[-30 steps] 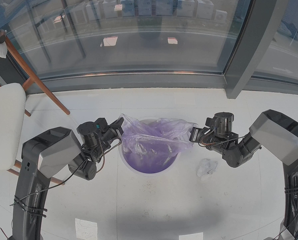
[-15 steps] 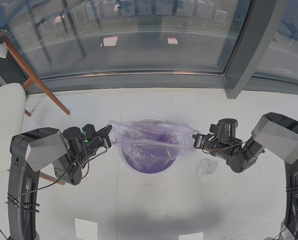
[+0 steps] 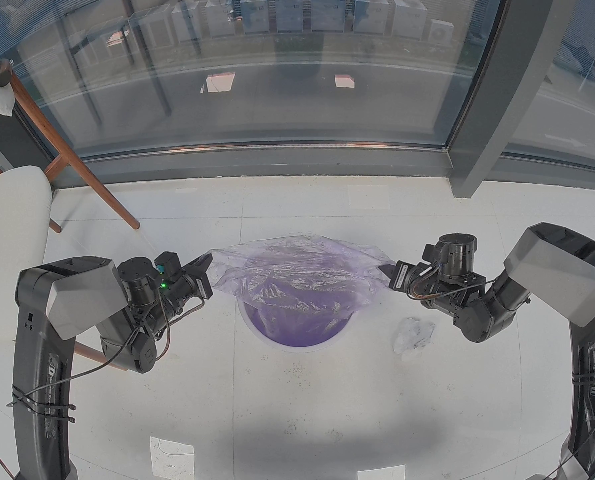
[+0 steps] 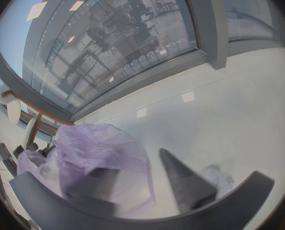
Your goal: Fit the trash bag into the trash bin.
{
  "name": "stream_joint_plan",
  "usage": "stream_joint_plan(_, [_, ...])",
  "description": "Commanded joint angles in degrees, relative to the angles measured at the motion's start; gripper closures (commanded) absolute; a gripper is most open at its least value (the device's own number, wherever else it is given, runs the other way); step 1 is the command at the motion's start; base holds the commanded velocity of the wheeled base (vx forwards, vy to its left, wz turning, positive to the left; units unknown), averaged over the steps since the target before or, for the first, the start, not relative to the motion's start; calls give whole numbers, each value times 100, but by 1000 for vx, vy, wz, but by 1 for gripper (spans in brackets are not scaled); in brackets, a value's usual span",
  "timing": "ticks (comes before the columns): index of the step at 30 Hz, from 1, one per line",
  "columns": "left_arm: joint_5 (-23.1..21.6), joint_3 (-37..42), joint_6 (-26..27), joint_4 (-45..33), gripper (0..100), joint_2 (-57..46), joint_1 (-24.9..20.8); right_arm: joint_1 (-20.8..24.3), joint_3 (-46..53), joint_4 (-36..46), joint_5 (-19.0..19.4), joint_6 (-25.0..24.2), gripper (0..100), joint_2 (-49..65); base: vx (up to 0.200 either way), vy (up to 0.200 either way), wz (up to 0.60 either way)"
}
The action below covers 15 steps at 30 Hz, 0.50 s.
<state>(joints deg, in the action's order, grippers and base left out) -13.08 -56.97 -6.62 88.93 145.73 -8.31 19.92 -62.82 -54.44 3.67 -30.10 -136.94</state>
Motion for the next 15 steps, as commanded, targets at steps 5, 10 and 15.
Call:
stream_joint_plan(5, [7,520,-85,107,0,-123,-48,381,411,619,2,-954,0,1064,0,0,0])
stream_joint_plan(10, [7,1214,-1105,98,0,-756,-4,372,991,689,2,-980,0,1380,0,0,0])
stream_joint_plan(15, [-125,1592,-1588,107,0,-1169,243,355,1272,663,2,-989,0,1556,0,0,0])
